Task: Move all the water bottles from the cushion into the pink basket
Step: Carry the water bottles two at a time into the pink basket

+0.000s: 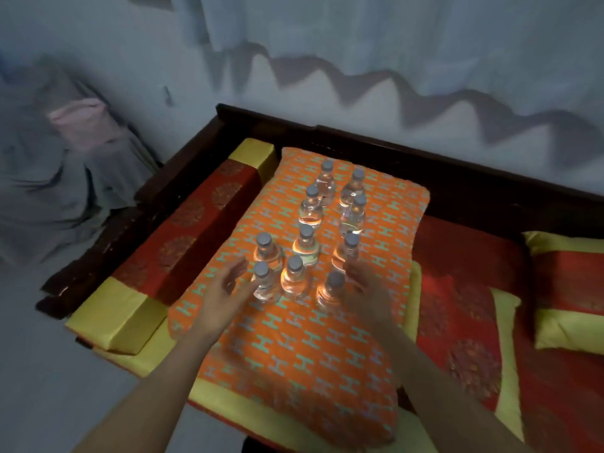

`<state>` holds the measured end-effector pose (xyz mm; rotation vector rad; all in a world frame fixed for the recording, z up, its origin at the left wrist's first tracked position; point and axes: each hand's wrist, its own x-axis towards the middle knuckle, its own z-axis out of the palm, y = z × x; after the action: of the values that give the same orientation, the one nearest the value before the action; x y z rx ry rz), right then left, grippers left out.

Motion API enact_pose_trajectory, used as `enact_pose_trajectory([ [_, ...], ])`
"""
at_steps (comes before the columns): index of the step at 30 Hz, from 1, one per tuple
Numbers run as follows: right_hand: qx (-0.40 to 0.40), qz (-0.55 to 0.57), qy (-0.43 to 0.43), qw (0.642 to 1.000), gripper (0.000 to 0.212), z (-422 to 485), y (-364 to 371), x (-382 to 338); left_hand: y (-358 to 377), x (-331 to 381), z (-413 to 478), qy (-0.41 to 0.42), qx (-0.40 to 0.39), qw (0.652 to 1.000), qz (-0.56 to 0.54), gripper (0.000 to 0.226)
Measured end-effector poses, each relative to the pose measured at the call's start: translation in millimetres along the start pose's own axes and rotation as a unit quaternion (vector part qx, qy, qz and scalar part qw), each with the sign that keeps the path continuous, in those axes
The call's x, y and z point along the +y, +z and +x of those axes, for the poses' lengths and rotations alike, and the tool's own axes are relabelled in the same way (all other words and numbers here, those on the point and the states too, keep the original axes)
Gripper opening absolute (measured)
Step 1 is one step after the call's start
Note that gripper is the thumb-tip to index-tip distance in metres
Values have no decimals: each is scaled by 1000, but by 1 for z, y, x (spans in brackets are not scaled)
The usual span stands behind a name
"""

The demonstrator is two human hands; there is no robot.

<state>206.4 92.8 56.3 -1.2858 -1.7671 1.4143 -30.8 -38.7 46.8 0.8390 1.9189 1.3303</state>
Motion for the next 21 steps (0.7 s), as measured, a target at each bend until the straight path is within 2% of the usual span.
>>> enact_pose_trajectory([
  [7,43,-26,46,998,44,8,29,18,5,-52,54,-10,-95,995,13,55],
  [12,70,-42,51,995,47,19,38,26,11,-63,75,12,-137,990,10,45],
  [21,103,-7,37,994,41,16,48,31,10,-65,82,32,-150,988,11,37],
])
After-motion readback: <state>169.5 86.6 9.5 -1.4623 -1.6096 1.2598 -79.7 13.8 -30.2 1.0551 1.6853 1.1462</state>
